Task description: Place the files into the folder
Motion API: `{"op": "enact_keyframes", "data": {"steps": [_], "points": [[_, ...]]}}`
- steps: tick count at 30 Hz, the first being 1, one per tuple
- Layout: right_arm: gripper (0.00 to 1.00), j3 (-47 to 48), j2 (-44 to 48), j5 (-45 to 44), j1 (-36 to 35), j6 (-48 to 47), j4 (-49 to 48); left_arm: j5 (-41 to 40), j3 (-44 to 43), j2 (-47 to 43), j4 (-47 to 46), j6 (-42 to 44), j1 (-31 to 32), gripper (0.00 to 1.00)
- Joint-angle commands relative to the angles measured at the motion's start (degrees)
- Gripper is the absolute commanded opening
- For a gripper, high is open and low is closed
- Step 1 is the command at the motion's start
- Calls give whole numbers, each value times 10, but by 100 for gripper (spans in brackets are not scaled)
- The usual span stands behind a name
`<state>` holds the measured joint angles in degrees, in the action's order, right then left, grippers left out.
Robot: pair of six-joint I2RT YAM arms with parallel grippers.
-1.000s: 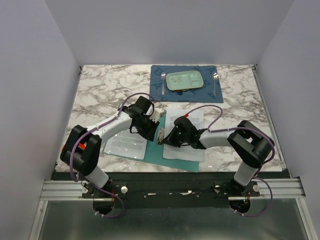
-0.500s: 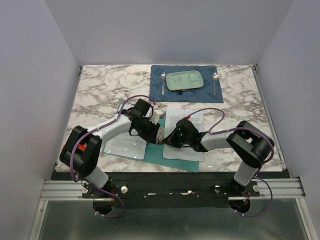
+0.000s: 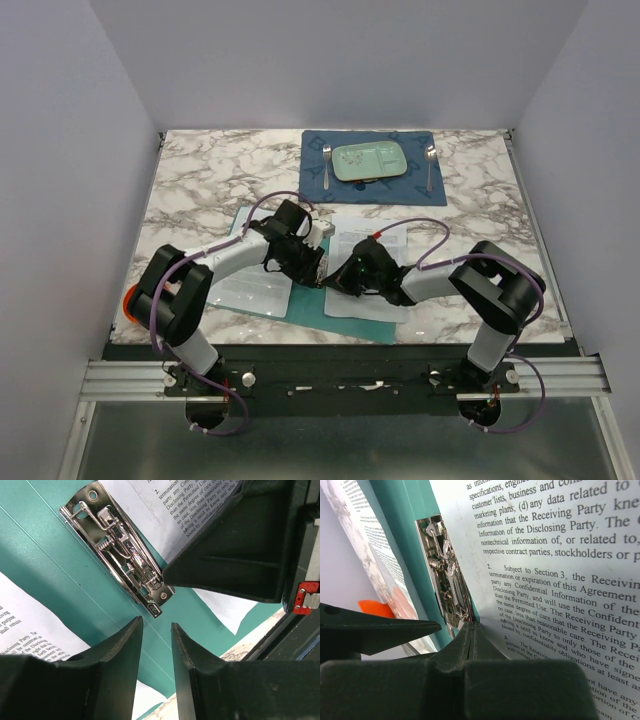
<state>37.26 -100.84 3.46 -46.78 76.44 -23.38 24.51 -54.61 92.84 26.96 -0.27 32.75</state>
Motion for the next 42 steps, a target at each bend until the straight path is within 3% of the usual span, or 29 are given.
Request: {"op": "enact_keyframes", "data": {"steps": [1,25,34,42], "points": [[0,-37,-42,-38,3,-18,91,-21,-9,6,-16,-12,4,44],[0,-54,-46,-37,3,-12,75,-63,-27,39,-23,-16,21,39],[0,-55,-46,-38,3,-12,75,-112,-21,54,-14,-6,33,29],[0,-55,-49,-37,3,-7,76,-108,-16,57,-10,-12,33,18]]}}
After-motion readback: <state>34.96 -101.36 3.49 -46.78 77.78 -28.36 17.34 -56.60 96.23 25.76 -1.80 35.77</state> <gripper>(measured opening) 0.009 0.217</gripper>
